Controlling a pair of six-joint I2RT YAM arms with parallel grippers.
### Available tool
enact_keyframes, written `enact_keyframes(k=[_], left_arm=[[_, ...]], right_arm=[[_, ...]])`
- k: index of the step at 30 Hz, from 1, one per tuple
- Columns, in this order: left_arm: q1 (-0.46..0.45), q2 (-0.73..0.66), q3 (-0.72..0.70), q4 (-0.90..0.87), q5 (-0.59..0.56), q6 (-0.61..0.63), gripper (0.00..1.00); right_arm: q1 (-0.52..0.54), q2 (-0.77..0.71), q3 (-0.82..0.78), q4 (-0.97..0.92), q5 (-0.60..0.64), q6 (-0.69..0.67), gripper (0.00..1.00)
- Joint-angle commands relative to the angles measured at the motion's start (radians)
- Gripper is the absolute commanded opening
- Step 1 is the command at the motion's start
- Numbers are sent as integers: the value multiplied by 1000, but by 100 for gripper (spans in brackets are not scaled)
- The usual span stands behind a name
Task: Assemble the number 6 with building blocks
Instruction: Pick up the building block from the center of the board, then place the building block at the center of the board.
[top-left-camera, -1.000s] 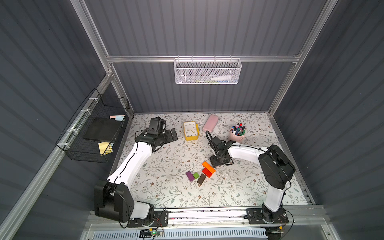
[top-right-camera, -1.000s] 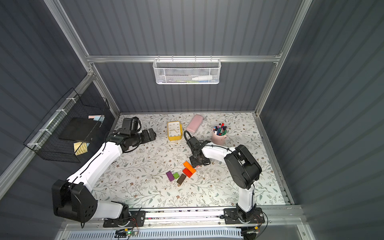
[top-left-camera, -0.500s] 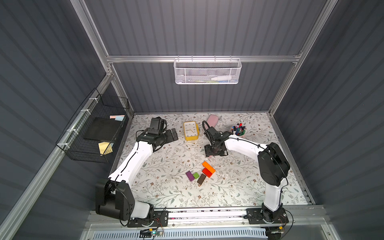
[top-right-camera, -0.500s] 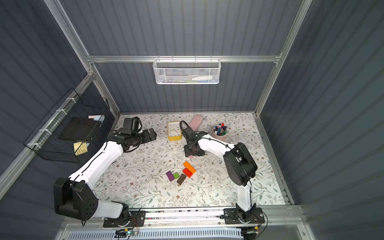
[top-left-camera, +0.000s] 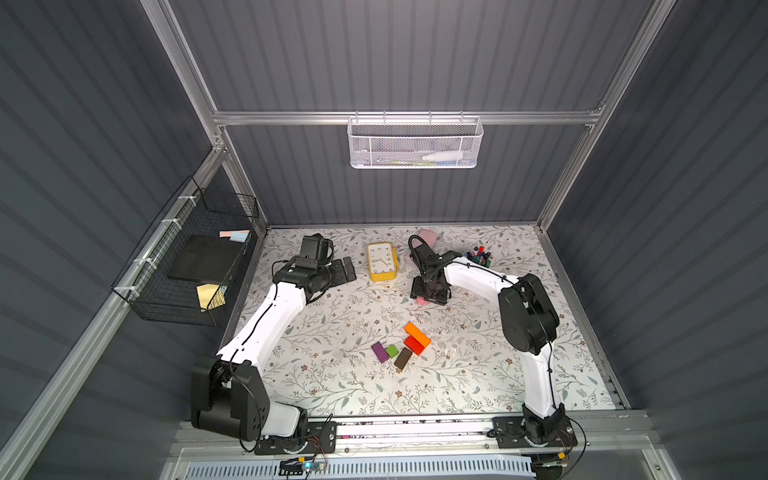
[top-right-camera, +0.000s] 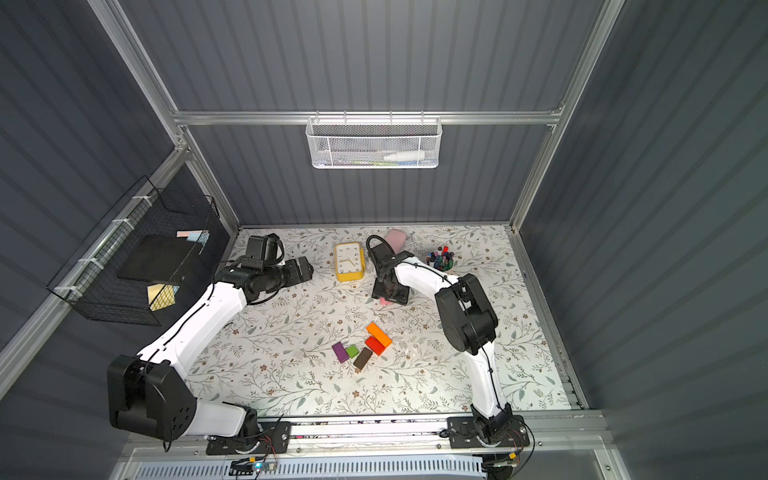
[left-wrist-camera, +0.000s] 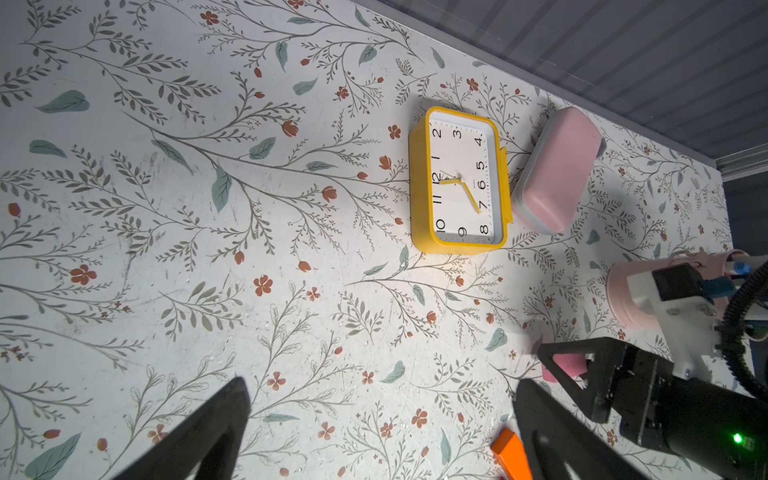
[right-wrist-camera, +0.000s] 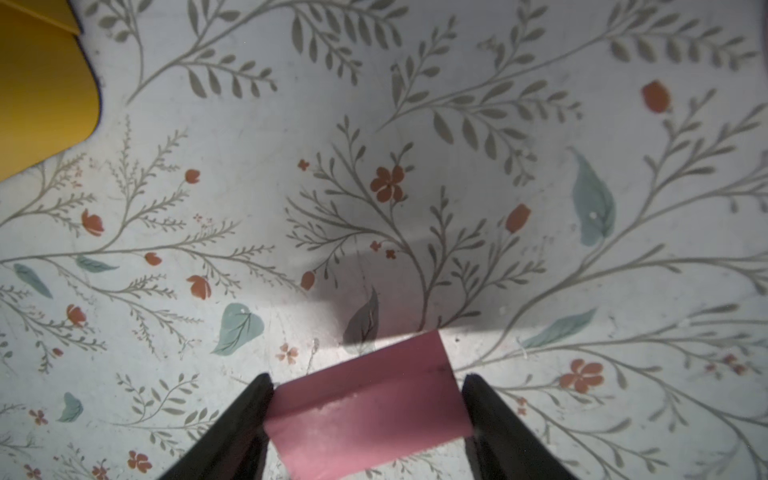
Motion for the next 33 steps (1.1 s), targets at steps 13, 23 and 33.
enact_keyframes(k=[13,23,33], left_arm=[[-3,57,37,7,23,26,99],[-3,63,39,8,28,31,99],[-3,66,45,2,27,40,99]], right_arm=[[-25,46,12,-31,-14,24,70],[-23,41,-7,10,-49,28,71],[-19,55,-7,13,-56,15,75]])
